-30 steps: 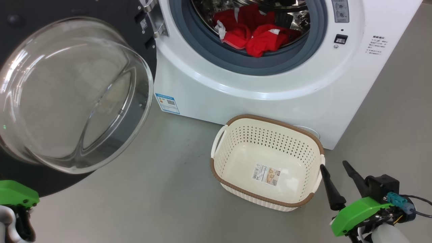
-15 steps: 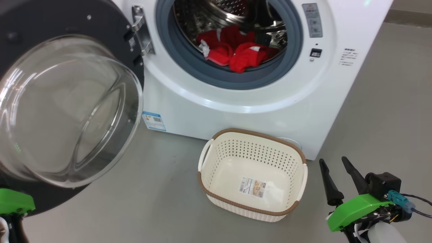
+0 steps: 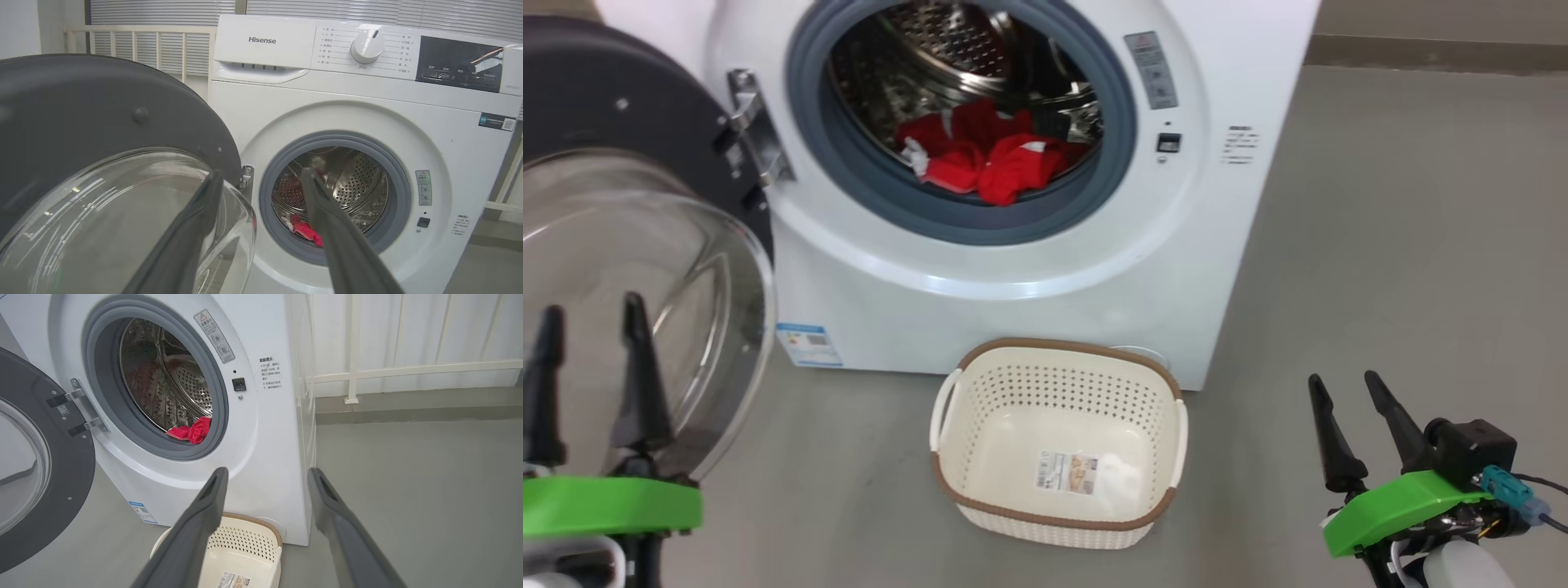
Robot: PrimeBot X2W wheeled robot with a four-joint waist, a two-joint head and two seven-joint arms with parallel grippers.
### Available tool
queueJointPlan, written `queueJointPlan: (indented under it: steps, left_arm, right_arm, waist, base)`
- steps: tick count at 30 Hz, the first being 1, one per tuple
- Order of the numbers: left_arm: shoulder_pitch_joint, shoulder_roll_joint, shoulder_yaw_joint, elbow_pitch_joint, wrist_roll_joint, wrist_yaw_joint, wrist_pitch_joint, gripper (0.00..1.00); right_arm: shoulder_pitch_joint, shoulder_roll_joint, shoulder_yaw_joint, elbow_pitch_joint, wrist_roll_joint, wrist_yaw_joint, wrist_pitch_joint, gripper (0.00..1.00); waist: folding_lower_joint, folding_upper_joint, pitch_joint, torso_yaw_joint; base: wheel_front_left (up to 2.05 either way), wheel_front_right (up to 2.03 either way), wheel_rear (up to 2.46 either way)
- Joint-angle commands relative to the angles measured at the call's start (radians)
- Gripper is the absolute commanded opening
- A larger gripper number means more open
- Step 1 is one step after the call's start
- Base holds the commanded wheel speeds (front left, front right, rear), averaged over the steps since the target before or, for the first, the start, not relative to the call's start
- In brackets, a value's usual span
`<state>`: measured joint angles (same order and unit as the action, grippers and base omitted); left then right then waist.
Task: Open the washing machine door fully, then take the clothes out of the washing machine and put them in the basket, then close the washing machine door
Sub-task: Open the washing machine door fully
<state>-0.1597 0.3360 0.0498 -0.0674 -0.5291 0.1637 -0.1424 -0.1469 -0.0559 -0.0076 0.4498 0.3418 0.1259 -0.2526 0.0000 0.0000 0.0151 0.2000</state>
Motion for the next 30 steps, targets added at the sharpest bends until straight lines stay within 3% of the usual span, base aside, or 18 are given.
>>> queueJointPlan:
  steps: [1,8,17,30]
  left_arm:
    - [-0.018,0.028,0.022,-0.027,-0.002,-0.022,-0.003,1.00]
    - [-0.010,-0.011,-0.063,-0.011,0.000,-0.071,-0.029,1.00]
    - [0.035,-0.049,-0.130,0.021,0.022,-0.073,-0.041,1.00]
    - [0.163,-0.045,-0.141,0.141,0.071,-0.071,-0.101,1.00]
  right_arm:
    - [-0.015,-0.002,0.015,-0.038,-0.011,0.005,-0.009,1.00]
    - [-0.015,-0.001,0.016,-0.076,-0.018,0.005,-0.009,1.00]
    - [-0.002,-0.012,0.023,-0.108,-0.025,0.005,-0.009,1.00]
    - [0.067,-0.031,0.021,-0.194,-0.050,0.005,-0.009,1.00]
  waist:
    - [0.0000,0.0000,-0.011,-0.054]
    - [0.0000,0.0000,-0.016,-0.123]
    - [0.0000,0.0000,-0.022,-0.189]
    - [0.0000,0.0000,-0.067,-0.249]
  base:
    - [0.00,0.00,0.00]
    - [0.00,0.00,0.00]
    - [0.00,0.00,0.00]
    - [0.00,0.00,0.00]
